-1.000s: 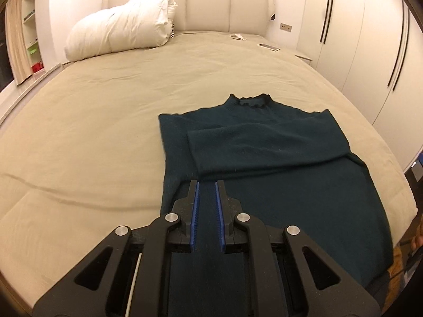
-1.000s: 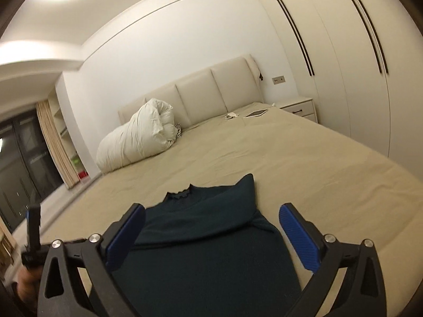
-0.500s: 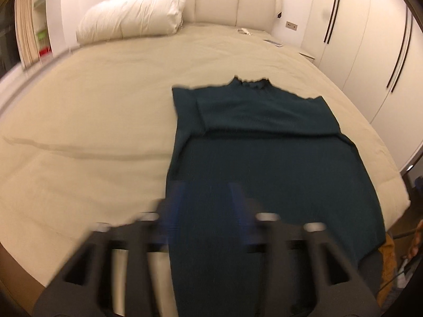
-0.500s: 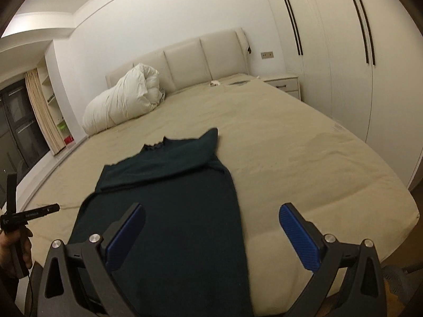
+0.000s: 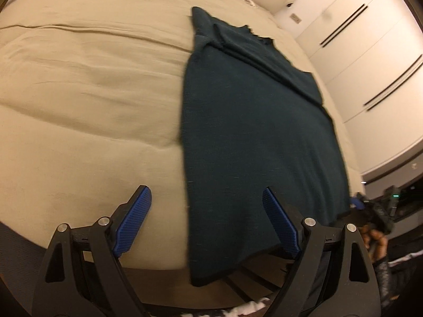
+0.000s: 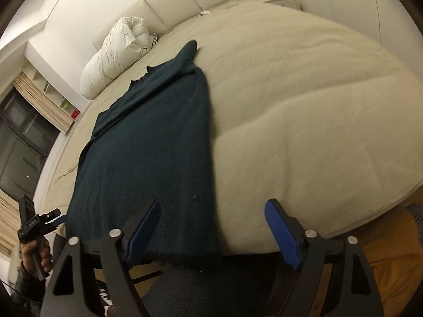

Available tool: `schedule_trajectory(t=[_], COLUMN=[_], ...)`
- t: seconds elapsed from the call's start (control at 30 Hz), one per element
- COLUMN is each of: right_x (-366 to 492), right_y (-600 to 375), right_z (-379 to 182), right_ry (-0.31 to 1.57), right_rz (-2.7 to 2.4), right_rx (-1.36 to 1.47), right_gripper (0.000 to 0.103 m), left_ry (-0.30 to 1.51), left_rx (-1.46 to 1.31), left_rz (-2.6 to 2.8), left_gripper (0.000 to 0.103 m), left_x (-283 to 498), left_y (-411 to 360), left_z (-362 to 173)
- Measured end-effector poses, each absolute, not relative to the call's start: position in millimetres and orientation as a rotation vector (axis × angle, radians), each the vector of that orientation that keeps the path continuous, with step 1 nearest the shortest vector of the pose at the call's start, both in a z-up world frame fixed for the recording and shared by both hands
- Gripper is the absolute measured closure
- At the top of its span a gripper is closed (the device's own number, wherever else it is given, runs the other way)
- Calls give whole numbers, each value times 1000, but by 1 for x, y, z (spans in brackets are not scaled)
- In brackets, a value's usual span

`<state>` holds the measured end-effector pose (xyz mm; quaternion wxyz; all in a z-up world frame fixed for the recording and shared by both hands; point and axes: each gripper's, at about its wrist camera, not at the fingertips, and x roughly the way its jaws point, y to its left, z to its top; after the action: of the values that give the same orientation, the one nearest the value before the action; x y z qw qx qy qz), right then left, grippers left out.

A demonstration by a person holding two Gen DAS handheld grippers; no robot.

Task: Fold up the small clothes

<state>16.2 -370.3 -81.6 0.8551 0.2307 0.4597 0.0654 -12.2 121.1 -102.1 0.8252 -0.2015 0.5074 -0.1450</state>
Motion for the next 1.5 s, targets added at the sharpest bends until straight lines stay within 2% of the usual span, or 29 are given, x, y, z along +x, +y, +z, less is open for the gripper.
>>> schedule_trajectory(t=[0.13, 0.47, 0.63, 0.77, 0.8, 0.83, 0.9, 0.93, 0.97, 1.0, 1.03, 1.1, 1.5], right_x=[18, 17, 20, 20, 19, 18, 17, 17, 17, 17, 16, 16, 7], right_y=[-363, -363, -362, -360, -360, -359, -357, -355, -354, -352, -350, -346, -339], right_z=[-92, -99, -102, -103, -104, -105, -106, -106, -105, -104, -103, -99, -57], right_ry=[1007, 1048, 1064, 1075, 1078, 1082, 1087, 1089, 1088, 1085, 1083, 1077, 957], right_rz=[160, 200, 213, 235, 238, 244, 254, 261, 268, 271, 273, 280, 370], right_rx=[477, 514, 525, 535, 537, 539, 539, 540, 540, 538, 535, 533, 635], right_gripper=[27, 37, 45, 56, 57, 64, 76, 84, 89, 90, 91, 92, 92], left_ry=[1105, 1122, 1150, 1188, 1201, 1213, 1245, 1252, 1251, 1253, 1256, 1249, 1128], left_rx=[-435, -650, -707, -735, -736, -735, -727, -728, -742, -750, -752, -755, -910], left_rz=[-332, -376, -372, -379, -382, -382, -371, -365, -365, -367, -367, -381, -482], left_gripper=[17, 18, 24, 42, 49, 54, 71, 75, 79, 90, 94, 98, 98], left_x=[-14, -20, -28, -28, -27, -27, -26, -26, -27, -27, -26, -27, -23], left_y=[121, 154, 161, 153, 151, 149, 147, 147, 149, 150, 150, 150, 164], left_z=[-111, -124, -128, -132, -134, -136, -140, -142, -144, -145, -146, -144, -113])
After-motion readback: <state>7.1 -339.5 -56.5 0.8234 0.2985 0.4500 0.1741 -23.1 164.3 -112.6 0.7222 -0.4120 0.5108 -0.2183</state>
